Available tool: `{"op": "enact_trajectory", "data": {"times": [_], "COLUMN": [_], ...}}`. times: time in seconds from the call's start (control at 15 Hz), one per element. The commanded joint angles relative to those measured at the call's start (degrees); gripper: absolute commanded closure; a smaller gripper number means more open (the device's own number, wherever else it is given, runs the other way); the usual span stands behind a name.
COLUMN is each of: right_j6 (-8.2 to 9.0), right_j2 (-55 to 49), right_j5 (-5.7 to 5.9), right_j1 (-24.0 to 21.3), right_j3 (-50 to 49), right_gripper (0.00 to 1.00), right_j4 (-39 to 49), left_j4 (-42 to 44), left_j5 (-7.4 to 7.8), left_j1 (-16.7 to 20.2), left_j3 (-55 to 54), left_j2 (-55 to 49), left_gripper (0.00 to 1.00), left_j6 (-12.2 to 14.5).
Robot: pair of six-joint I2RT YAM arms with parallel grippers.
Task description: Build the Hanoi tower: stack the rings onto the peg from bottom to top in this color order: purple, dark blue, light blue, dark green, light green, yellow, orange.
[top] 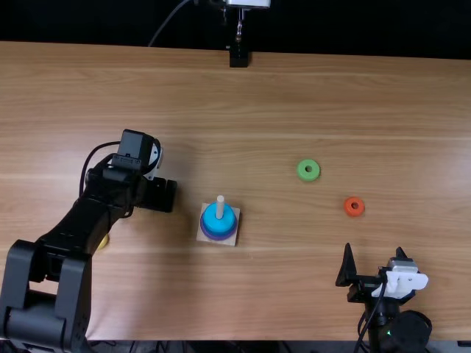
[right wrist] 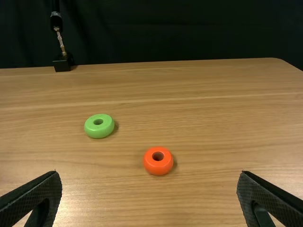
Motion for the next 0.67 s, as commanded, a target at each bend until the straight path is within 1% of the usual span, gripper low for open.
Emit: {"op": "enact_trajectory", "data": {"times": [0.0,0.07,0.13,0.2,0.27,0.33,0.4,0.47,0.53,0.6], "right_j6": [-0.09,-0.09,-0.09,-0.09,-0.09,-0.09,-0.09,-0.09,-0.09,-0.09], "right_j2": [-0.7,-0.7,-0.7,-0.7,-0.7,-0.7,-0.7,-0.7,-0.7,-0.7], "right_j5": [0.65,0.65,0.65,0.65,0.65,0.65,0.65,0.65,0.65,0.65], "right_j1": [-0.6,-0.6,-0.6,-0.6,-0.6,-0.6,-0.6,-0.6,-0.6,-0.6], "right_j3": [-3.9,-3.9,-3.9,-3.9,-3.9,-3.9,-3.9,-3.9,-3.9,-3.9], "right_gripper": [0.00,0.00,0.00,0.00,0.00,0.00,0.00,0.00,0.00,0.00], "right_j4": [-4.3,-4.3,-4.3,-4.3,-4.3,-4.3,-4.3,-4.3,-4.3,-4.3], "left_j4": [0.6,1.4,2.2,2.3,2.3,2.0,2.0,1.9,1.5,1.0], "left_j5": [0.31,0.31,0.31,0.21,-0.22,-0.43,-0.43,-0.43,-0.43,-0.53], "left_j1": [0.3,0.3,0.3,0.5,0.5,0.7,1.4,1.7,1.8,2.3], "left_j3": [2.1,2.0,1.9,1.9,2.0,2.0,2.0,2.0,2.0,2.0], "left_j2": [1.2,1.3,1.2,1.2,1.1,1.0,1.0,1.0,1.0,1.0], "left_gripper": [0.35,0.63,0.75,0.74,0.71,0.62,0.40,0.13,0.00,0.00], "left_j6": [0.7,0.7,0.7,0.7,0.6,0.6,0.5,0.5,0.5,0.5]}}
